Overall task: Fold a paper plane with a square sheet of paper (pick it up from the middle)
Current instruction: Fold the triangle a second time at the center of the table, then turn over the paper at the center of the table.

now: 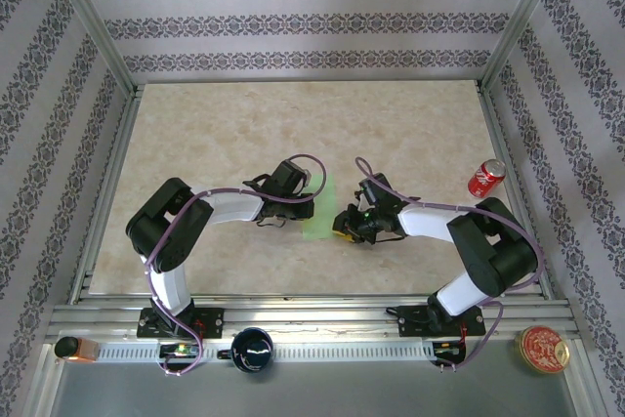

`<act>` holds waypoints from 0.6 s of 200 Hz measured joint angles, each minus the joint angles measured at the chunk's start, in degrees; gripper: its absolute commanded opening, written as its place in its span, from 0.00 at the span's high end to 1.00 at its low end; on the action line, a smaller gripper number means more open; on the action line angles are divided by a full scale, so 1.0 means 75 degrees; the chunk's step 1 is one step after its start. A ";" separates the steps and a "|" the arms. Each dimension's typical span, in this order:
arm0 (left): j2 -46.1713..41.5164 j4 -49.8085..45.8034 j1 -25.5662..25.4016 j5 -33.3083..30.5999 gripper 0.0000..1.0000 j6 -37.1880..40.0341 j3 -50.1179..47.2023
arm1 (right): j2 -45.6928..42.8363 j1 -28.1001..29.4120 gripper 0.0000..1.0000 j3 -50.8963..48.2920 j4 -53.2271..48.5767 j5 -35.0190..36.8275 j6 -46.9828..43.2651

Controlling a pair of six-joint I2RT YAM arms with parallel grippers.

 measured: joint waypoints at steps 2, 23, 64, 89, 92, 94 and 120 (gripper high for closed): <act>0.0000 0.0017 0.0000 0.0015 0.99 -0.0003 -0.0009 | 0.0006 0.0000 0.73 0.0009 0.0003 0.0000 0.0003; 0.0000 0.0152 0.0000 0.0093 0.99 -0.0058 -0.0061 | 0.0064 0.0055 0.73 0.0064 0.0038 0.0064 0.0032; 0.0000 0.0178 0.0000 0.0143 0.99 -0.0085 -0.0076 | 0.0070 0.0064 0.69 0.0131 0.0090 0.0102 0.0111; 0.0000 0.0178 0.0000 0.0146 0.99 -0.0082 -0.0076 | 0.0219 0.0061 0.67 0.0367 0.0230 0.0137 0.0108; 0.0000 0.0178 0.0000 0.0146 0.99 -0.0082 -0.0076 | 0.0245 0.0058 0.67 0.0405 0.0242 0.0137 0.0105; 0.0000 0.0178 0.0000 0.0149 0.99 -0.0082 -0.0076 | 0.0265 0.0058 0.67 0.0431 0.0256 0.0137 0.0108; 0.0000 0.0175 0.0000 0.0172 0.99 -0.0079 -0.0073 | 0.0481 0.0020 0.66 0.0679 0.0458 0.0122 0.0105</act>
